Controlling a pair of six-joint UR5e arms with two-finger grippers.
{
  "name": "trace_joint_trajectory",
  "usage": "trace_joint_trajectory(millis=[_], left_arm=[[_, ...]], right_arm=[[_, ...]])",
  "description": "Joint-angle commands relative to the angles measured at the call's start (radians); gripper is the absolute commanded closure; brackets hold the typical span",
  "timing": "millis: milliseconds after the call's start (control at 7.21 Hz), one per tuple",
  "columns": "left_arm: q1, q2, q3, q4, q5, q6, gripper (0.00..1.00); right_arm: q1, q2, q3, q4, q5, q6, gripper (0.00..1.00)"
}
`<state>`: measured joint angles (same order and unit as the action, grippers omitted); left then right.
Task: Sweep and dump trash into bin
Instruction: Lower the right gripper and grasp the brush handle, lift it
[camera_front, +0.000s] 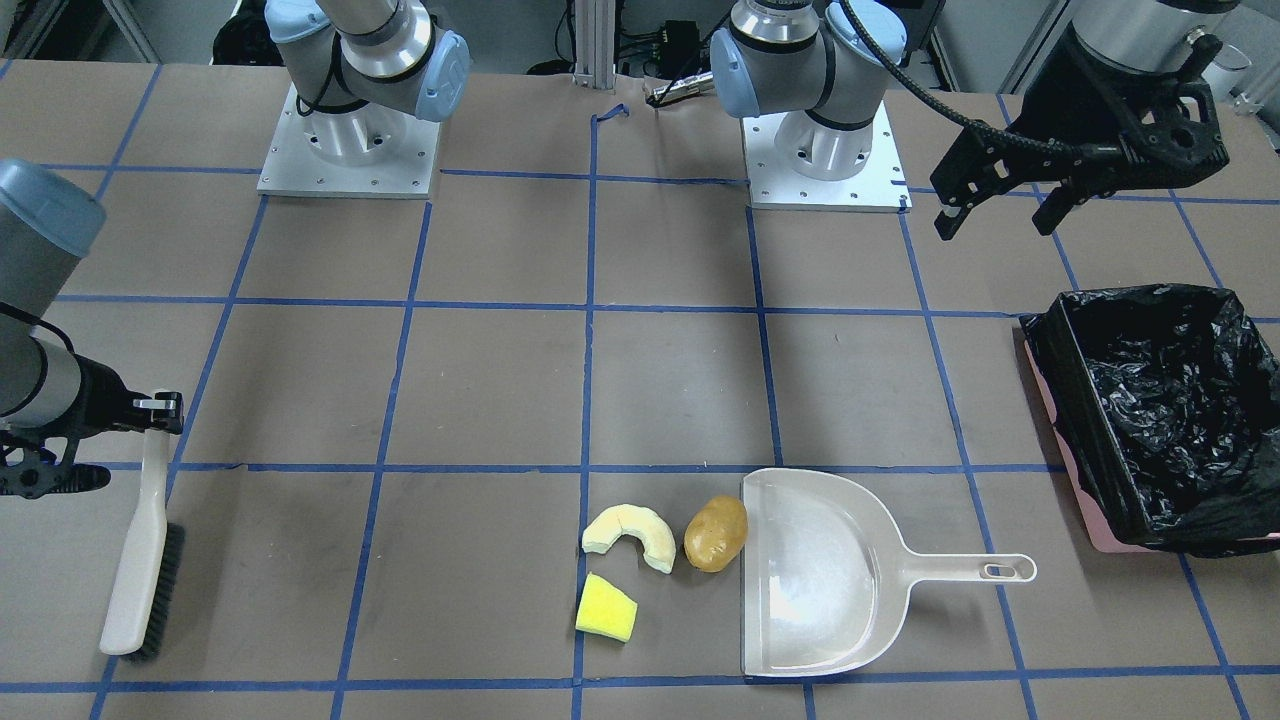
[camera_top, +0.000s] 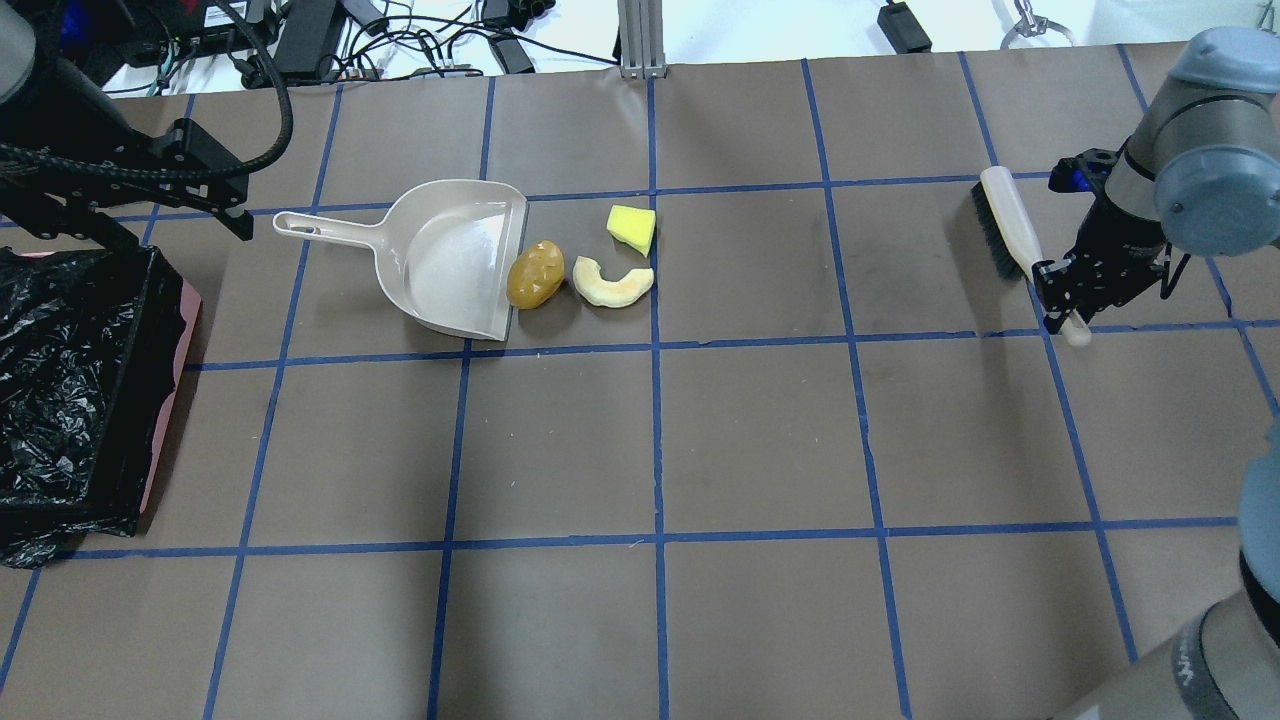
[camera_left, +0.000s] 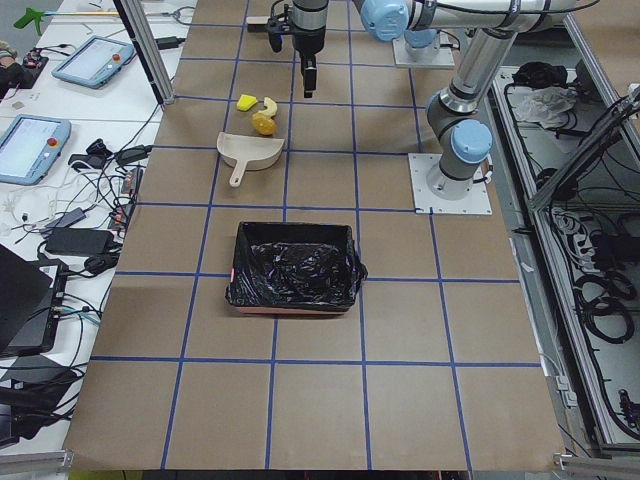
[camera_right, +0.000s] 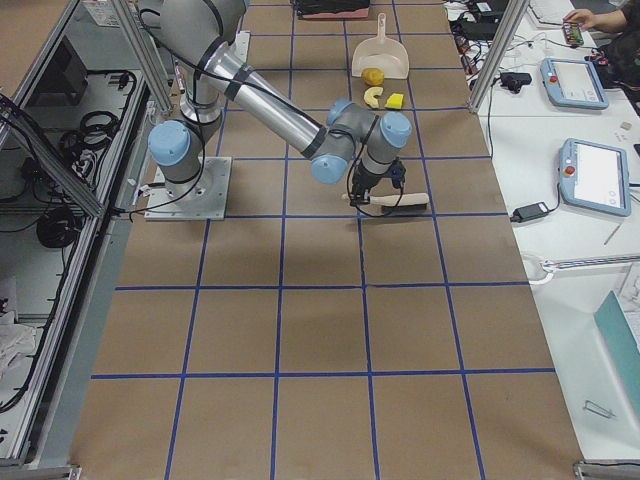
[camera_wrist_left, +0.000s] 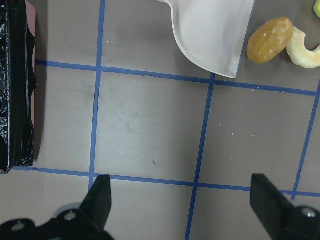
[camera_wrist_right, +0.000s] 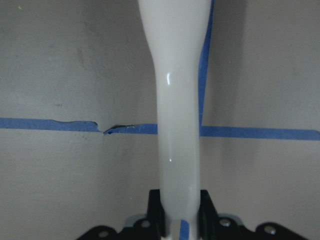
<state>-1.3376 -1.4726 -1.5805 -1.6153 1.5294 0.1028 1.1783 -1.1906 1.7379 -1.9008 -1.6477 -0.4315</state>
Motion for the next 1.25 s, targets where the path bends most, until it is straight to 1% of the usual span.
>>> trace_joint_trajectory(millis=[0,278,555,833,1110], left_arm=[[0.0,0.0,0.0,0.0,0.0,0.0,0.0],[0.0,0.0,0.0,0.0,0.0,0.0,0.0],[0.0,0.0,0.0,0.0,0.0,0.0,0.0],[0.0,0.0,0.0,0.0,0.0,0.0,0.0],[-0.002,-0.003,-0.001,0.002,-0.006,-0.008,0.0]], right_arm=[[0.004,-0.01,-0.017,0.005,-0.001,-0.007,1.0],[0.033,-0.023,-0.069,0.078,0.008,-0.009,1.0],[0.05,-0.041,-0.074,0.088,0.046,-0.009,1.0],[0.115,-0.069,-0.074,0.086,0.045,0.006,1.0],[0.153,-0.073,-0.074,0.086,0.048,0.065,1.0]])
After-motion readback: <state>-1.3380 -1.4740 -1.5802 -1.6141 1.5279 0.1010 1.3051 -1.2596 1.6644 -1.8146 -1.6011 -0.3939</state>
